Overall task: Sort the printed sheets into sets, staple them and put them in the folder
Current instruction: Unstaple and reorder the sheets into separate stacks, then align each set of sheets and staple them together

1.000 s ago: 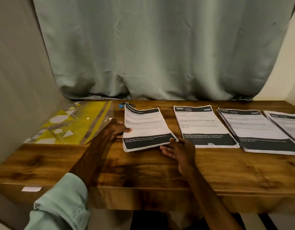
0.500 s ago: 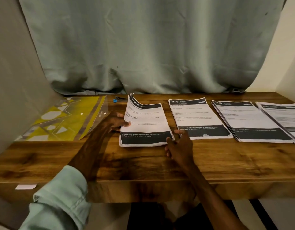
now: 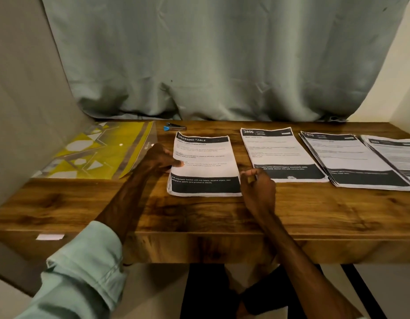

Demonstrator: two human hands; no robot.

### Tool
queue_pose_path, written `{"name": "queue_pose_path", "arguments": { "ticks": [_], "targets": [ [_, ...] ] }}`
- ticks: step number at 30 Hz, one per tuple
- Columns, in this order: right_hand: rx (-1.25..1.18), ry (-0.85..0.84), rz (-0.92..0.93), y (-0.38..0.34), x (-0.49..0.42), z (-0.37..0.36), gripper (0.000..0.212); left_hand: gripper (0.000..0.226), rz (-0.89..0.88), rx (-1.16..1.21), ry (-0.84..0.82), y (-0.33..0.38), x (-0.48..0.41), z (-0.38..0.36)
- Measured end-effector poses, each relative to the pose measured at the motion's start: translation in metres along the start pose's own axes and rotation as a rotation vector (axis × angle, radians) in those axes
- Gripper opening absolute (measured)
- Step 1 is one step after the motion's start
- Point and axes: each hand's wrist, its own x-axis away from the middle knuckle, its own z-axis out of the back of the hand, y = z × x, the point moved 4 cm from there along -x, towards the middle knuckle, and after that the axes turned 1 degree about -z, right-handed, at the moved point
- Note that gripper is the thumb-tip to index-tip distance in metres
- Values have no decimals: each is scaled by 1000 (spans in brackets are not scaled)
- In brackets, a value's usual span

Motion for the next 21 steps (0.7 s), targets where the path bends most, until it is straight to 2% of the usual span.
{"name": "queue_pose_path", "arguments": {
  "ticks": [3, 5, 7, 9, 12, 15, 17, 20, 21],
  "targets": [
    [-14, 12, 1, 0, 1, 1, 22, 68, 23, -196, 68, -4, -2, 6],
    [-38, 7, 26, -3, 2, 1, 18, 76, 2, -322, 117, -4, -4, 7],
    [-32, -16, 64, -14, -2, 0, 18, 74, -35, -360, 211, 2, 4, 7],
    [-25, -58, 104, -29, -12, -6, 20, 61, -69, -371, 281, 9, 8, 3],
    [-61, -134, 205, -61, -34, -24, 16, 35, -87, -300, 339, 17, 10, 0],
    [-56, -238, 260, -92, -62, -48, 8, 18, -118, -206, 389, 19, 1, -1],
    [-3, -263, 270, -101, -84, -72, 9, 21, -147, -128, 384, 18, -8, -1],
    [-16, -285, 233, -103, -116, -112, 11, 48, -196, -15, 386, 10, -19, 1],
    [-35, -316, 226, -105, -124, -127, 13, 50, -234, 37, 406, 9, -19, 4]
  ]
}}
